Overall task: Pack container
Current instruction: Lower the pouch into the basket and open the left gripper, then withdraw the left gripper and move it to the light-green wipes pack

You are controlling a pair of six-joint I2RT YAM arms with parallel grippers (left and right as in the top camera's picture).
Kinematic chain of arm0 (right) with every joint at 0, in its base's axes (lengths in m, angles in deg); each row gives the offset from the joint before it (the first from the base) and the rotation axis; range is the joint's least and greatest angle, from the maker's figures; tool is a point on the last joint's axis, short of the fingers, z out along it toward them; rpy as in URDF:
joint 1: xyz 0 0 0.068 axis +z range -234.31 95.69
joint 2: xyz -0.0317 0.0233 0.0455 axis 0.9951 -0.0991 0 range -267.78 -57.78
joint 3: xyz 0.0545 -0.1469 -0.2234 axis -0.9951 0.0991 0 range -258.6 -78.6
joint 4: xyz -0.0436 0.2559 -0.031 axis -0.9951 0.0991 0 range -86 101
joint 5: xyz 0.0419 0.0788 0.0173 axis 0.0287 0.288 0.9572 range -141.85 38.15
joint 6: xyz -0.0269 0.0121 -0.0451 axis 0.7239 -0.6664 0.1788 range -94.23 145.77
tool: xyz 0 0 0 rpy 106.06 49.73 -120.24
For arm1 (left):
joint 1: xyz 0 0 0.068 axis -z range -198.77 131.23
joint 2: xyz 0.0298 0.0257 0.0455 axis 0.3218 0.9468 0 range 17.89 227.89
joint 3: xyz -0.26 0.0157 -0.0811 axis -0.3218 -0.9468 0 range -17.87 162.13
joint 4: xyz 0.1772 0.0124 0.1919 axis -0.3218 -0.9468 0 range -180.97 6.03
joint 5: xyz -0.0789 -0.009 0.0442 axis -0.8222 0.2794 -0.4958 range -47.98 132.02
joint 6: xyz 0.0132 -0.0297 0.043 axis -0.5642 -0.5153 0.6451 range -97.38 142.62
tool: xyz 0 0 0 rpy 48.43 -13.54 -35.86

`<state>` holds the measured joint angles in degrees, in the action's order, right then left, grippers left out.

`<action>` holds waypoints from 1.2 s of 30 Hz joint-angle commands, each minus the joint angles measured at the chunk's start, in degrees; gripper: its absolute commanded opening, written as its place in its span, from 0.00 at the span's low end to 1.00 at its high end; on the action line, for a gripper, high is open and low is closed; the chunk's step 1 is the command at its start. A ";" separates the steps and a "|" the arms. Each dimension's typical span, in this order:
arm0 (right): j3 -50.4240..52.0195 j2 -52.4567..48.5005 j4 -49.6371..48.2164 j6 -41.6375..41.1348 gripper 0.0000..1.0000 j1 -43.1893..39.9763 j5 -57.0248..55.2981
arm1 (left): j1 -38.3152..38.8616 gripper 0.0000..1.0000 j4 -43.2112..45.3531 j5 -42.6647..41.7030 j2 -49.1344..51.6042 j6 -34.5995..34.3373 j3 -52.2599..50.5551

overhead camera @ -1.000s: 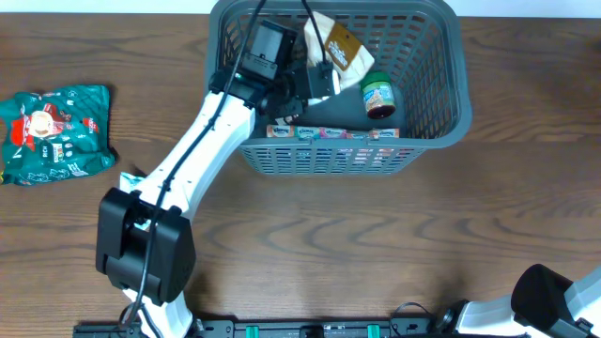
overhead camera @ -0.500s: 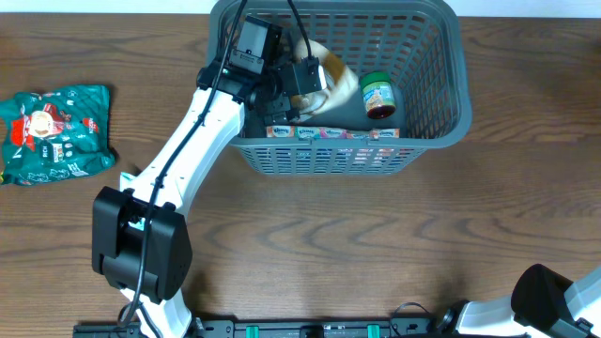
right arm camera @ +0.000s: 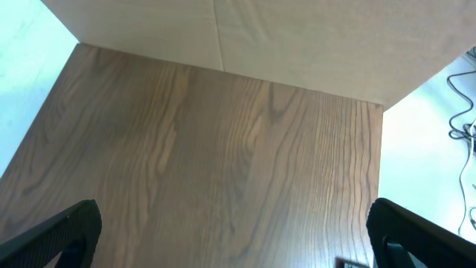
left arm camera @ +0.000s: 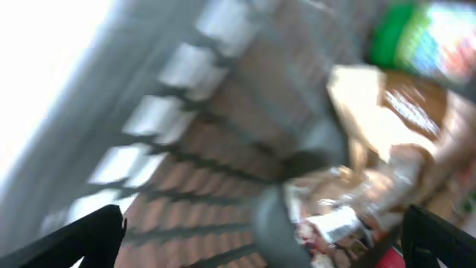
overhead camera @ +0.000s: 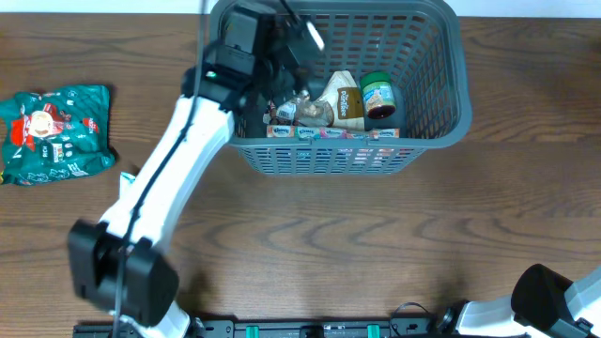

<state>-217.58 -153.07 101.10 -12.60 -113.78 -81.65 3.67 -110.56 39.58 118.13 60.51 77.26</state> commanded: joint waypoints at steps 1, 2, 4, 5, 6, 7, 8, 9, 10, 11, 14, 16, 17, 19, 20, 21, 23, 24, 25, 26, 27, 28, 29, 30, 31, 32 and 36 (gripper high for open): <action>0.09 -0.31 0.17 -0.57 0.99 -0.22 -0.57 | -1.38 0.99 -1.31 12.57 -5.29 -13.14 3.37; 0.07 -0.31 0.17 -0.57 0.99 -0.22 -0.57 | -1.79 0.98 -2.67 15.30 -6.43 -15.32 3.48; 0.07 -0.31 0.17 -0.57 0.99 -0.22 -0.55 | -2.84 0.99 -6.78 21.09 -8.94 -20.06 3.48; 0.07 -0.31 0.17 -0.57 0.99 -0.22 -0.57 | -3.52 0.98 -9.73 23.80 -10.21 -22.80 3.48; 0.07 -0.31 0.17 -0.57 0.99 -0.22 -0.57 | -4.17 0.98 -12.48 25.77 -11.28 -25.27 3.48; 0.09 -0.31 0.17 -0.57 0.99 -0.22 -0.55 | -4.94 0.98 -15.43 27.12 -12.20 -27.89 3.48; 0.07 -0.31 0.17 -0.57 0.99 -0.22 -0.55 | -5.90 0.99 -18.97 27.74 -13.20 -30.80 3.48; 0.07 -0.31 0.17 -0.57 0.99 -0.22 -0.55 | -6.88 0.99 -22.21 28.04 -13.94 -33.99 3.48; 0.09 -0.31 0.17 -0.57 0.99 -0.22 -0.55 | -7.96 0.98 -25.42 28.02 -14.56 -38.10 3.48; 0.09 -0.31 0.17 -0.57 0.99 -0.22 -0.57 | -9.20 0.98 -29.29 27.96 -15.17 -43.04 3.48; 0.07 -0.31 0.17 -0.57 0.99 -0.22 -0.57 | -12.09 0.98 -38.91 27.15 -15.72 -51.06 3.48; 0.09 -0.31 0.17 -0.57 0.99 -0.22 -0.55 | -13.66 0.99 -43.93 25.31 -15.54 -52.41 3.45; 0.07 -0.31 0.17 -0.57 0.99 -0.22 -0.55 | -14.05 0.99 -45.59 25.03 -15.43 -52.41 3.45; 0.09 -0.31 0.17 -0.57 0.99 -0.22 -0.55 | -14.62 0.99 -48.59 24.98 -15.32 -52.68 3.30; 0.07 -0.31 0.17 -0.57 0.99 -0.22 -0.55 | -14.78 0.98 -49.68 24.98 -15.32 -53.40 3.10; 0.09 -0.31 0.17 -0.57 0.99 -0.22 -0.55 | -14.78 0.99 -50.58 24.98 -15.32 -54.36 2.86; 0.09 -0.31 0.17 -0.57 0.99 -0.22 -0.57 | -14.78 0.98 -52.22 24.94 -15.32 -56.87 1.95; 0.09 -0.31 0.17 -0.57 0.99 -0.22 -0.55 | -14.78 0.99 -52.50 24.68 -15.32 -58.05 1.29; 0.07 -0.31 0.17 -0.57 0.99 -0.22 -0.55 | -14.78 0.98 -52.46 24.00 -15.34 -58.77 0.39; 0.07 -0.31 0.17 -0.57 0.99 -0.22 -0.55 | -14.82 0.98 -52.33 23.61 -15.32 -59.36 -0.46; 0.09 -0.31 0.17 -0.57 0.99 -0.22 -0.57 | -14.97 0.99 -52.00 23.15 -15.32 -59.67 -1.42; 0.07 -0.31 0.17 -0.57 0.99 -0.22 -0.57 | -15.13 0.98 -51.52 22.51 -15.32 -59.65 -2.49; 0.09 -0.31 0.17 -0.57 0.99 -0.22 -0.55 | -15.43 0.99 -50.84 21.92 -15.34 -59.67 -3.98; 0.07 -0.31 0.17 -0.57 0.99 -0.22 -0.57 | -15.85 0.98 -50.29 21.40 -15.39 -59.69 -5.33; 0.07 -0.31 0.17 -0.57 0.99 -0.22 -0.57 | -16.46 0.98 -49.59 20.74 -15.39 -59.71 -7.08; 0.07 -0.31 0.17 -0.57 0.99 -0.22 -0.55 | -17.11 0.98 -49.03 20.22 -15.39 -59.71 -8.76; 0.07 -0.31 0.17 -0.57 0.99 -0.22 -0.57 | -21.31 0.98 -45.46 18.88 -15.41 -61.05 -16.63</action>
<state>-217.58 -153.07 101.07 -12.60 -113.78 -81.65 -14.87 -157.07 60.13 102.83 1.72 64.81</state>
